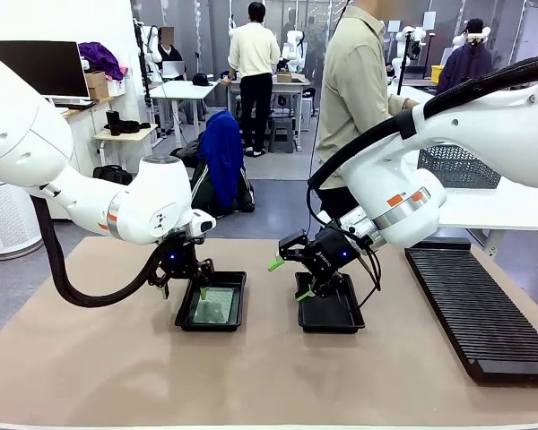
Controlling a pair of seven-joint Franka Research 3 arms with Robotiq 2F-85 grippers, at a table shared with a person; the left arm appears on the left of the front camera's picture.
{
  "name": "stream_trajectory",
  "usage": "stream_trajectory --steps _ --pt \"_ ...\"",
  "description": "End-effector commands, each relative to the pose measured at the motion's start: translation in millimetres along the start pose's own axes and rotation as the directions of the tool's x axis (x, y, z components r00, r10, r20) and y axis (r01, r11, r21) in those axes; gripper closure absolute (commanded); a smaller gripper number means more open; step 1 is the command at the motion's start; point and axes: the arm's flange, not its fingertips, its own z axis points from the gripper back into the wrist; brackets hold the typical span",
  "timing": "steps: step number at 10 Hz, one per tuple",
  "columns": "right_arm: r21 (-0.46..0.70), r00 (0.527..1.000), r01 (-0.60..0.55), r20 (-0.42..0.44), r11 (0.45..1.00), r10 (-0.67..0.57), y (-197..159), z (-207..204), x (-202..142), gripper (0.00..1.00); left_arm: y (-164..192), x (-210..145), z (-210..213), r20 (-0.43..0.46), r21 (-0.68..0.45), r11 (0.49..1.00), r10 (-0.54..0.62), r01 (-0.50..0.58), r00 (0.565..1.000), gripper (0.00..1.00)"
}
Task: Inspect and transfer BCBs to ESD trays.
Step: Pick up the ESD tray and place it on the left side of the table.
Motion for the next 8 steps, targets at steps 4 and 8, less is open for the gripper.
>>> stream_trajectory --steps 4,8 --pt "-0.005 1.000 0.002 0.000 1.000 -0.002 -0.5 0.1 0.0 0.00 1.9 -0.8 -1.5 0.013 -0.030 0.999 -0.044 0.044 0.999 0.19" --pt "-0.005 1.000 0.002 0.000 1.000 -0.002 -0.5 0.1 0.0 0.00 3.1 1.5 1.2 0.019 -0.053 0.997 -0.059 0.060 0.998 0.32"
